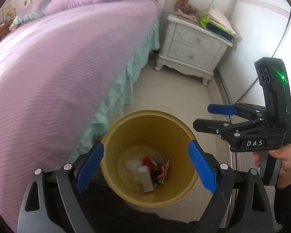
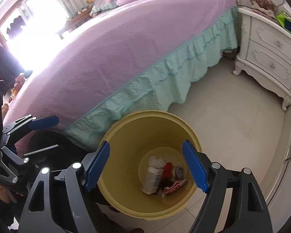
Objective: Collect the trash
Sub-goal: 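Carry carton and sock to the yellow wastebasket and open both tools over it, then move both tools back toward the teddy bear on the bed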
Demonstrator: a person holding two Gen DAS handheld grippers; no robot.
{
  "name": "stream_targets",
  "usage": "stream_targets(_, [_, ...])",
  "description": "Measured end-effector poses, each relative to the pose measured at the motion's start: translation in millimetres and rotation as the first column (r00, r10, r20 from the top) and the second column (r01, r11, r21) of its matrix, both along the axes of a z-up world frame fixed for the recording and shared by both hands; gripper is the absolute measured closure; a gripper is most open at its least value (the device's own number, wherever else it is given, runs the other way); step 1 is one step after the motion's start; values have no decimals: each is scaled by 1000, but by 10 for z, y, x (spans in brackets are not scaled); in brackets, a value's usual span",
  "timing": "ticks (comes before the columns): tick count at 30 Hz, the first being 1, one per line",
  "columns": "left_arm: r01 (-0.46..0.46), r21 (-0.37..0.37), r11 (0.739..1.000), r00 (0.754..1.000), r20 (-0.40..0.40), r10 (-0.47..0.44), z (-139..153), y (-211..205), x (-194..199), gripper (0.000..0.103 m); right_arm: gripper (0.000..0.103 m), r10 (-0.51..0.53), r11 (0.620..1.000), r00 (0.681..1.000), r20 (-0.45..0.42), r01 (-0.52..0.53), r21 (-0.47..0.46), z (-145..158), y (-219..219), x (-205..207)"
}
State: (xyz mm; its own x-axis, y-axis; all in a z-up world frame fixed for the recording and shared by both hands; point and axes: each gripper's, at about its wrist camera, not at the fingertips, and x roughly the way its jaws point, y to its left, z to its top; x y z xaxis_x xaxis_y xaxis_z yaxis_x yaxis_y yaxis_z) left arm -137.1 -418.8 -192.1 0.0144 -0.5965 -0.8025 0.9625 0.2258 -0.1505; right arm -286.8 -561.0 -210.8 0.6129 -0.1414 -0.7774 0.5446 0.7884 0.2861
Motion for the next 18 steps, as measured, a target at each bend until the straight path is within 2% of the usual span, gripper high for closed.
stream_targets(4, [-41,-33,999,998,37,42,164,191,80,14,28,40,999,999,6,-40,-16,91,101,120])
stream_targets(8, [-87,-69,994,995,32,89,305,400,198,14,28,77,997,997,21,-77,-33,198,235,227])
stream_targets(12, [-159,-126,979,986,25,163,473,690,366,14,28,145,989,983,113,-142,-35,406,420,358])
stream_targets(15, [-245,-180,953,966,37,256,641,1018,543,13,28,227,974,954,194,-220,-57,610,628,545])
stream_targets(18, [-352,-225,909,922,83,378,813,1396,746,10,26,335,942,906,259,-318,-105,815,910,815])
